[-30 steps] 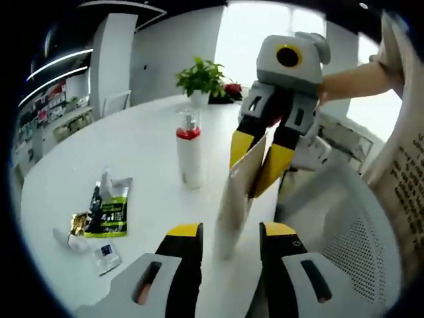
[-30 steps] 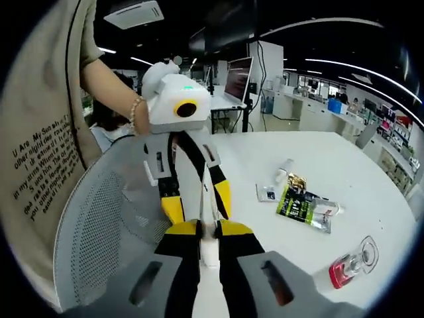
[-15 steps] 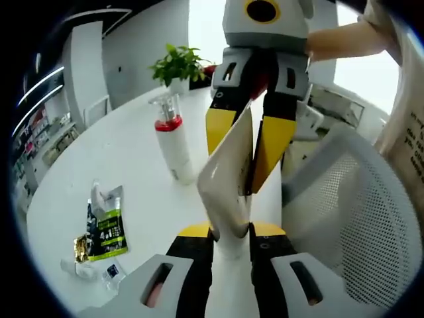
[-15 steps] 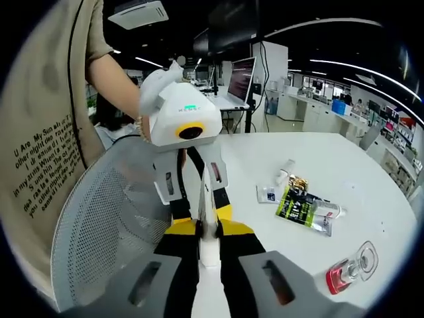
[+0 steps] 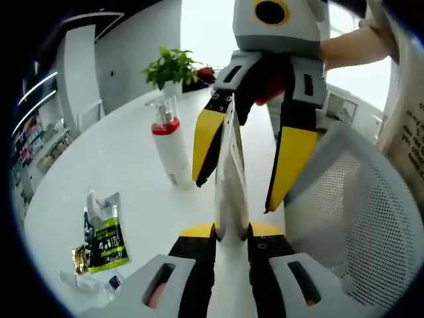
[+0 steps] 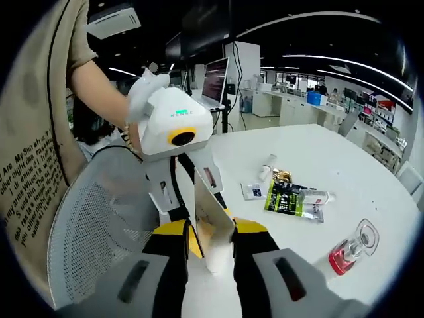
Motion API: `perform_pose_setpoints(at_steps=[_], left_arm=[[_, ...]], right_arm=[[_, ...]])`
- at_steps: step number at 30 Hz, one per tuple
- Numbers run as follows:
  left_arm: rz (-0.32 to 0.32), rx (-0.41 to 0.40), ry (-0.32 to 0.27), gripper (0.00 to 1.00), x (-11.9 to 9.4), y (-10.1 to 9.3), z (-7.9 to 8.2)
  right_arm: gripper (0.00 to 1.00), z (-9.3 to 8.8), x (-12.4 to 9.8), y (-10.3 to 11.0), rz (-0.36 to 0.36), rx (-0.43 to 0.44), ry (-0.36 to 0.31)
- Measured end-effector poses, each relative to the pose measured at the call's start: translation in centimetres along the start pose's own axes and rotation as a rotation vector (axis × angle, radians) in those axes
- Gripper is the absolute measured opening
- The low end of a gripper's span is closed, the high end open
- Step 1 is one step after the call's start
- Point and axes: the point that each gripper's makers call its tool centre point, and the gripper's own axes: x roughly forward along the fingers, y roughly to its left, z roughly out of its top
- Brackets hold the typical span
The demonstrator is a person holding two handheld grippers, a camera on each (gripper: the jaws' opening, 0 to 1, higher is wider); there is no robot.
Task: Arrange the skincare products in the storage area until every visible bottle or jar stands upright without overlapping.
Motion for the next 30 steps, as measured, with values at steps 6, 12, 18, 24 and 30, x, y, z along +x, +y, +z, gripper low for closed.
perform_pose_setpoints(at_steps=[6, 12, 18, 24, 30], left_arm=[[-0.031, 0.051, 0.01, 0.15, 0.8, 1.2, 0.6], [-0.041, 0.078, 0.008, 0.15, 1.6, 2.7, 1.3], [-0.05, 0.101, 0.002, 0.15, 2.6, 4.1, 2.1], [-0.042, 0.104, -0.008, 0.15, 3.5, 5.9, 2.8], [-0.043, 0.108, -0.012, 0.15, 4.4, 7.5, 3.4]], right_arm=[[0.36, -0.1, -0.4, -1.1, -0.075, 0.064, -0.029], [0.5, -0.8, -0.9, -1.9, -0.14, 0.126, -0.043], [0.6, -1.7, -1.6, -2.3, -0.211, 0.205, -0.052], [0.67, -3.0, -2.3, -1.6, -0.267, 0.274, -0.059], [0.73, -4.9, -2.7, 0.1, -0.307, 0.352, -0.045]])
